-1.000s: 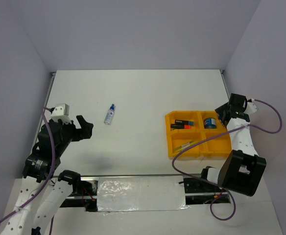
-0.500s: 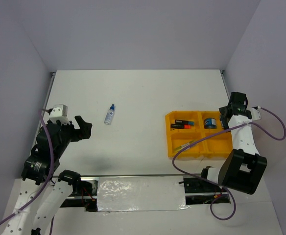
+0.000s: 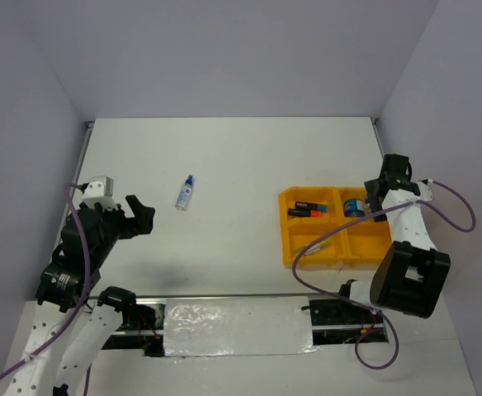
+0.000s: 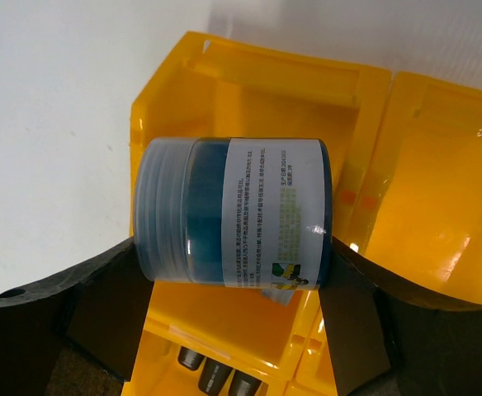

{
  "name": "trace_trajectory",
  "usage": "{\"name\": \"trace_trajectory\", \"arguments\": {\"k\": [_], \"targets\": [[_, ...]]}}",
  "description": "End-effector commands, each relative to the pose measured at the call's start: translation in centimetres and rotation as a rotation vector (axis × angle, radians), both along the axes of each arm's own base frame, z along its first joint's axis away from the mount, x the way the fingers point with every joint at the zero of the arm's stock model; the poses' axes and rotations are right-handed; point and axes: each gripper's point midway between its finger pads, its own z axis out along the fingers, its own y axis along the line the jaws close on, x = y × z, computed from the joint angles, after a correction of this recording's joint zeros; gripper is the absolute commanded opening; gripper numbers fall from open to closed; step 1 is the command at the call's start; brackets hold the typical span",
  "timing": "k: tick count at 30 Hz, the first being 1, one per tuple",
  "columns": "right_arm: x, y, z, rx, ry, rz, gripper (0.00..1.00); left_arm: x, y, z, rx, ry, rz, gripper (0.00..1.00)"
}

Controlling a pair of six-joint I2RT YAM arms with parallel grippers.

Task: Sort the stationery into containers
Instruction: Place the stationery in the storage box.

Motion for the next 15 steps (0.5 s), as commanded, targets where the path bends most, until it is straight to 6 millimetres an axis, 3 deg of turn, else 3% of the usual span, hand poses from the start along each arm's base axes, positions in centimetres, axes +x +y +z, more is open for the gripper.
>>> {"name": "trace_trajectory", "arguments": {"k": [1, 4, 7, 11, 15], "targets": [[2.45, 0.08, 2.25, -0.021, -0.089, 0.002, 0.17, 0.33, -0.08, 1.4, -0.013, -0.058, 0.001, 0.99], [2.54, 0.57, 1.69, -0.008, -0.092, -0.005, 0.27, 0.28, -0.04, 1.42, -0.013, -0.059, 0.003, 0.99], [2.64, 0.7, 1.75, -0.012, -0.076, -0.004, 0.45, 0.27, -0.06, 1.42, -0.013, -0.061, 0.001, 0.99], [2.71, 0.77, 2.22, -0.014, -0.072, -0.007, 0.53, 0.3, -0.12, 1.42, -0.012, -0.059, -0.002, 0.99], [2.68, 0.64, 2.45, -0.017, -0.075, -0.013, 0.55, 0.28, -0.06, 1.52, -0.012, -0.062, 0.001, 0.99]]}}
